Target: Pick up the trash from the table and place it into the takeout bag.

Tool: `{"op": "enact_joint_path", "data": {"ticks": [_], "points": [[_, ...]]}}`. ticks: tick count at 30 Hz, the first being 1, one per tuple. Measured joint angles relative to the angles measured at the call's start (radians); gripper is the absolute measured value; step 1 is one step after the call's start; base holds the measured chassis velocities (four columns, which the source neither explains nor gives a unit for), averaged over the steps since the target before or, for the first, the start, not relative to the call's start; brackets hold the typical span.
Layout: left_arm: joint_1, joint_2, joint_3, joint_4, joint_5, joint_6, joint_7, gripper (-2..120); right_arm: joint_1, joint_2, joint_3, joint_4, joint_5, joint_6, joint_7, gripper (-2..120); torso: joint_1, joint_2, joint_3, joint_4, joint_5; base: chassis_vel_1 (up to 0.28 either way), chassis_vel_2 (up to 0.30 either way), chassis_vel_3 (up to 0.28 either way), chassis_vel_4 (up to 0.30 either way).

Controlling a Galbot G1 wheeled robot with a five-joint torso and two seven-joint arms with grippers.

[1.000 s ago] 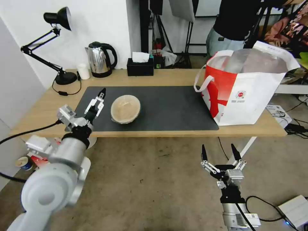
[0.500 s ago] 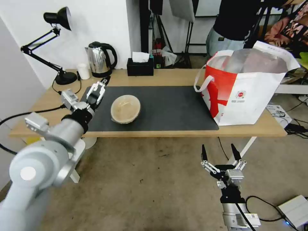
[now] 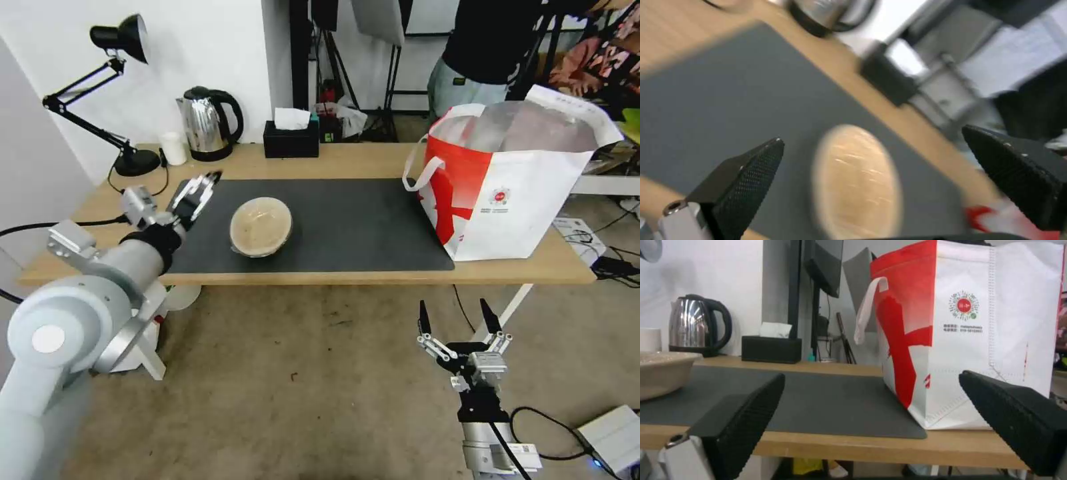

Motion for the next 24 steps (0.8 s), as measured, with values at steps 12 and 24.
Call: {"op": "enact_joint_path", "data": {"ticks": [12, 24], "points": [[0.001, 0.007, -0.005, 0.024, 0.022, 0.013, -0.026, 100, 0.000, 0.000, 0.000, 0.000, 0.000, 0.000, 0.000, 100, 0.000, 0.000, 0.000, 0.0000, 0.0003, 0.000, 0.000, 0.000, 0.000], [-0.021, -0.020, 0.034, 0.043, -0.026, 0.015, -0.023, 100, 0.000, 0.000, 0.000, 0.000, 0.000, 0.000, 0.000, 100, 0.000, 0.000, 0.000, 0.0000, 0.0003, 0.000, 0.000, 0.000, 0.000]]}}
